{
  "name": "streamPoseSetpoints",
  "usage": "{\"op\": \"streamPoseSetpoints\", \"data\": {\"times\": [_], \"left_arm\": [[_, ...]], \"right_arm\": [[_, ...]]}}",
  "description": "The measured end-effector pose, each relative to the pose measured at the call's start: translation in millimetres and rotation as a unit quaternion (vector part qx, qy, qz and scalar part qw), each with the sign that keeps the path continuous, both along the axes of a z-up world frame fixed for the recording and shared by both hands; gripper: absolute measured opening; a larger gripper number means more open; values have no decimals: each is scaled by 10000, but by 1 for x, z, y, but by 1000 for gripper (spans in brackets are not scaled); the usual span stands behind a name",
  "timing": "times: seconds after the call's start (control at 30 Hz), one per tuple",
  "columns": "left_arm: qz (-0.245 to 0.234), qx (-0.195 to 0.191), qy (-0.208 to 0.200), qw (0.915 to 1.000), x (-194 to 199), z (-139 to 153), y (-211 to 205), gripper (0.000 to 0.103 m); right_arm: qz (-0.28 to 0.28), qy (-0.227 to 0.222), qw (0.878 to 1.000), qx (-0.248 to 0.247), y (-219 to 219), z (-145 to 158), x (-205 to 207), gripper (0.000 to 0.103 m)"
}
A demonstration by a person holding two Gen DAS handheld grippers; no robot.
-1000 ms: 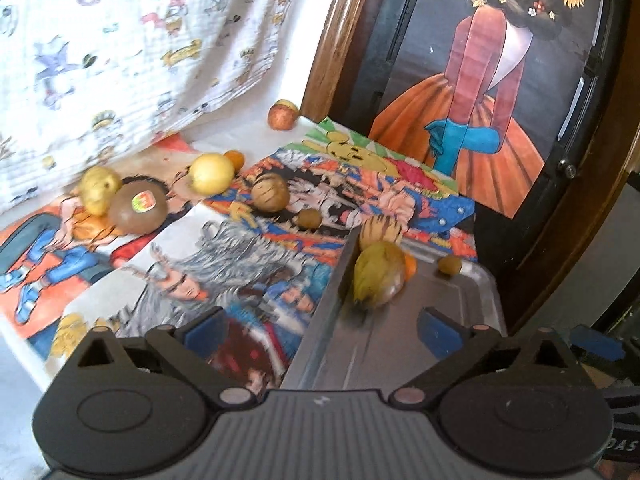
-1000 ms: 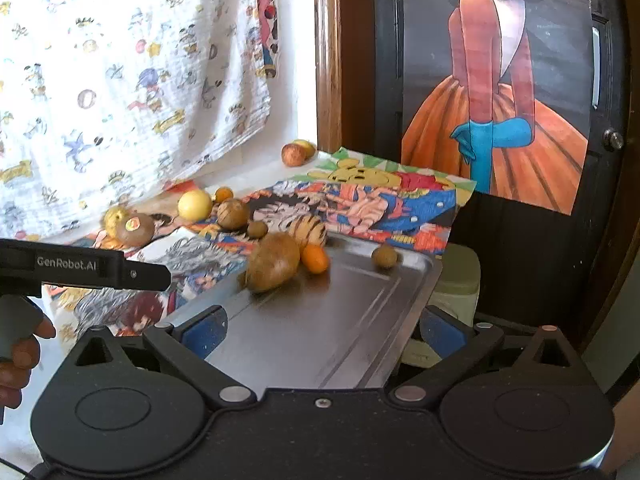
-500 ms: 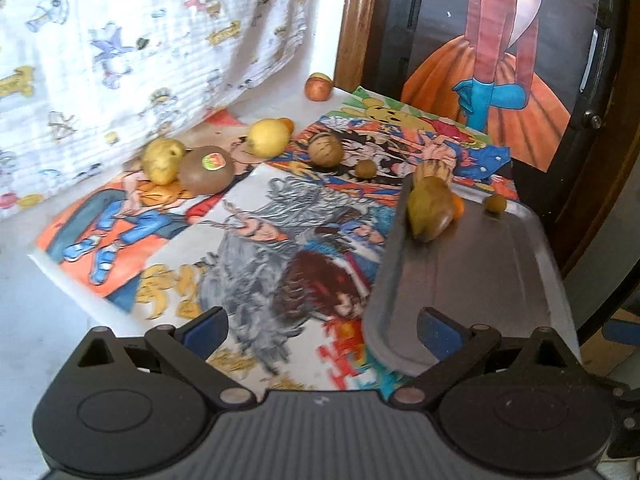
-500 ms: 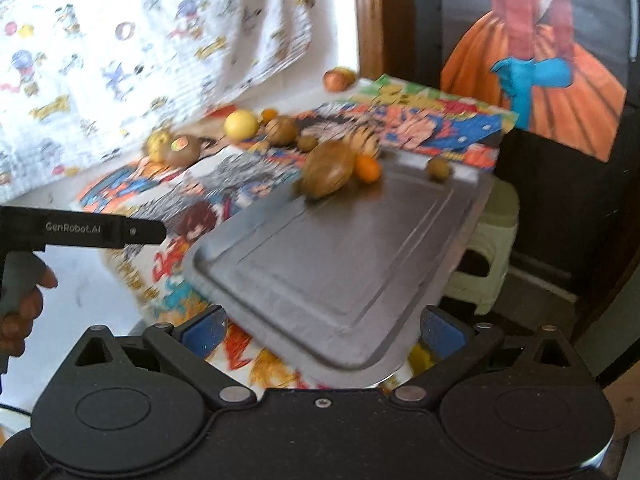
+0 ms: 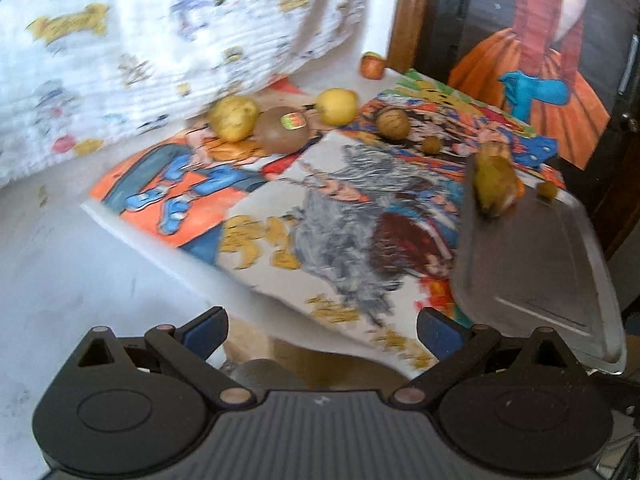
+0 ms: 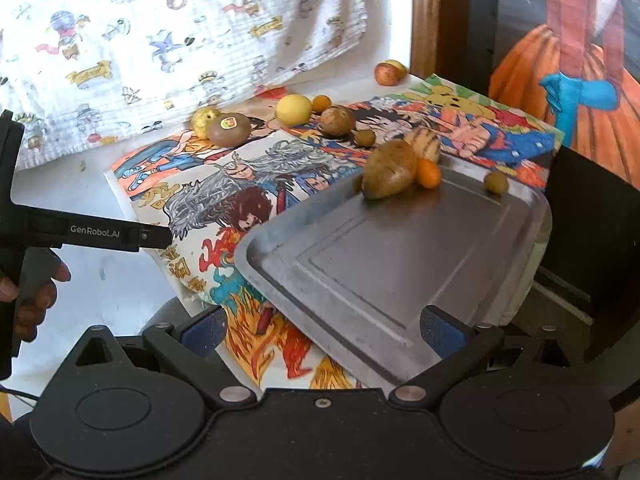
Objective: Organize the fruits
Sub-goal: 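Withdraw both tools from the tray toward the remaining fruits, then reach left tool toward the kiwi while right tool approaches the brown round fruit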
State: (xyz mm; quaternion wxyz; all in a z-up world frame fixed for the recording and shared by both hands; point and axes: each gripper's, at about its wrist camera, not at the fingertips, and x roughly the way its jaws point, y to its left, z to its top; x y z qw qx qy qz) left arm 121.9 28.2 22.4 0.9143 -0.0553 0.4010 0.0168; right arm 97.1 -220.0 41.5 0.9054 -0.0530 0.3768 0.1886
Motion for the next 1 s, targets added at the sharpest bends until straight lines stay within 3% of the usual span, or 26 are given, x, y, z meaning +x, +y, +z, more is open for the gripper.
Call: {"op": "streamPoseSetpoints", "data": {"times": [0.4, 0.67, 0.87, 1.0], "left_arm": [[648, -124, -181, 9977, 11, 0, 62, 103], [776, -207, -515, 9954, 29, 17, 83, 103], [734, -231, -797, 9938, 53, 32, 83, 103], [642, -259, -871, 9938, 74, 33, 80, 103]], "right_arm": [[529, -503, 9966, -371, 33, 36, 36, 102], [973, -1100, 9892, 1, 59, 91, 81, 102], [941, -923, 9883, 774, 60, 125, 143, 102], [983, -830, 9895, 662, 64, 115, 191, 102]]}}
